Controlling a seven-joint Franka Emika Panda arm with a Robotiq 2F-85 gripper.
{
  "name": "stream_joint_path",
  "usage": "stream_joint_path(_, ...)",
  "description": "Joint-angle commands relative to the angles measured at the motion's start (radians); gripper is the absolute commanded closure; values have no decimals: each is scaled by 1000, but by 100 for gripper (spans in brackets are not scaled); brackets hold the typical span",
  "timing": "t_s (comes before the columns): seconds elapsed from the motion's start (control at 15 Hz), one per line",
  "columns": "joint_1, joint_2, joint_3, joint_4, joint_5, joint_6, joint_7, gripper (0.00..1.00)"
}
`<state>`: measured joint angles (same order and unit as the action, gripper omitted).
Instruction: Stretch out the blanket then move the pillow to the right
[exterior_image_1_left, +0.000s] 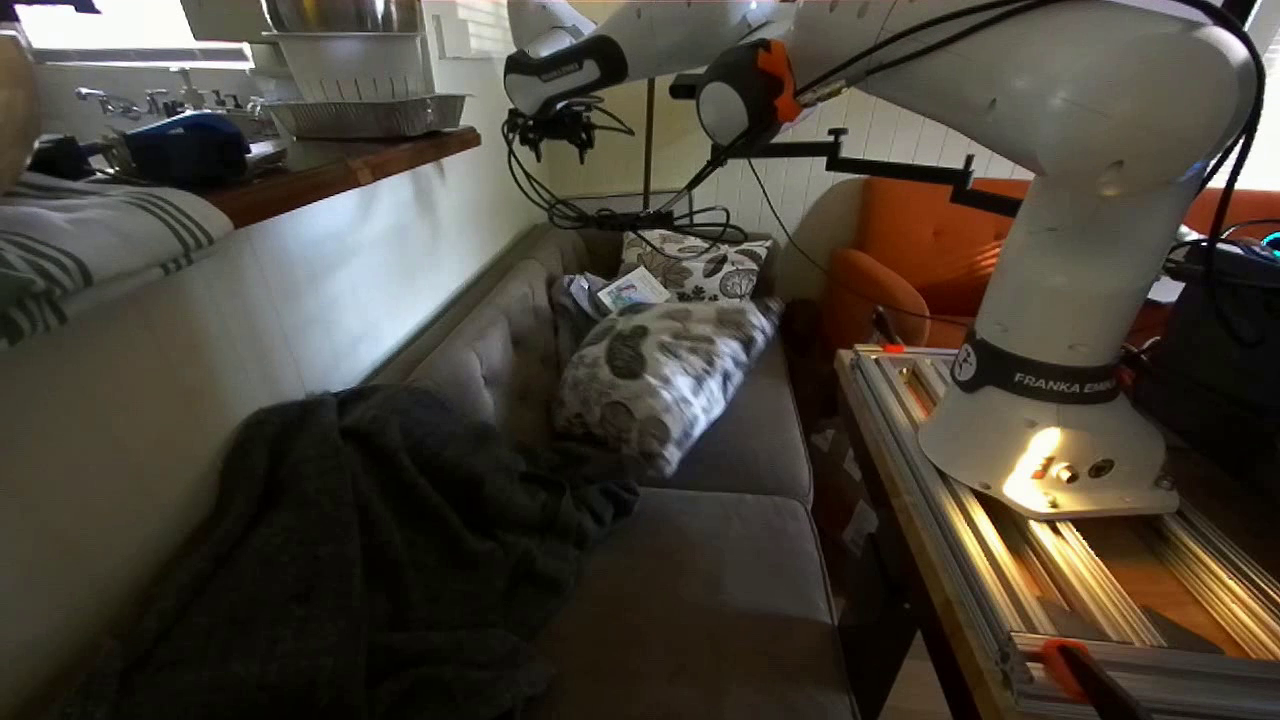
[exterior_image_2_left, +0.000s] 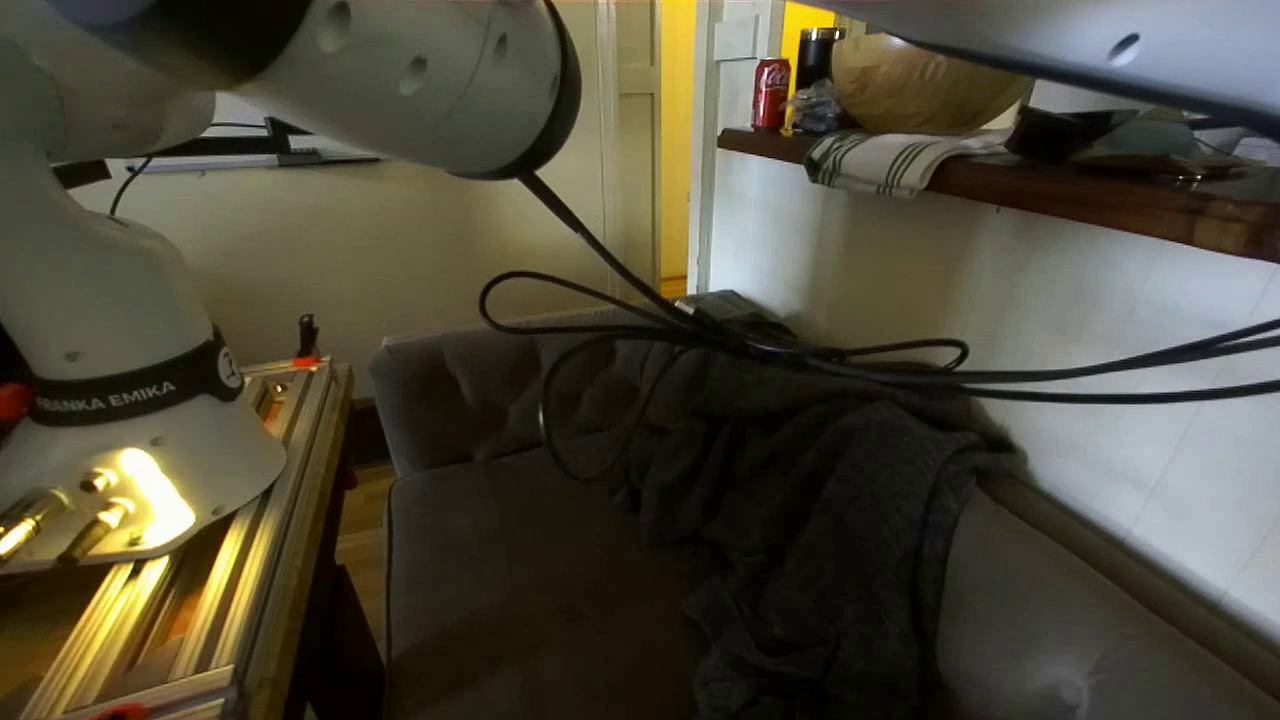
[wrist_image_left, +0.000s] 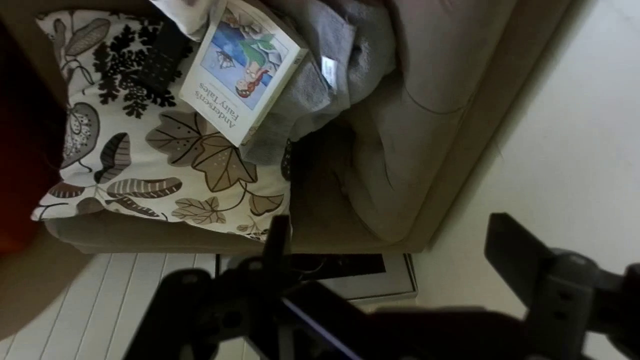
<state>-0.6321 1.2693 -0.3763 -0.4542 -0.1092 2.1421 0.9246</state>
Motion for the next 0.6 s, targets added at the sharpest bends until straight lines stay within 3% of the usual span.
stream_joint_path(0.0, 1, -29, 32, -27, -19, -107, -155, 0)
stream_joint_path(0.53, -34, -30, 84, -17, 3, -349, -560, 0)
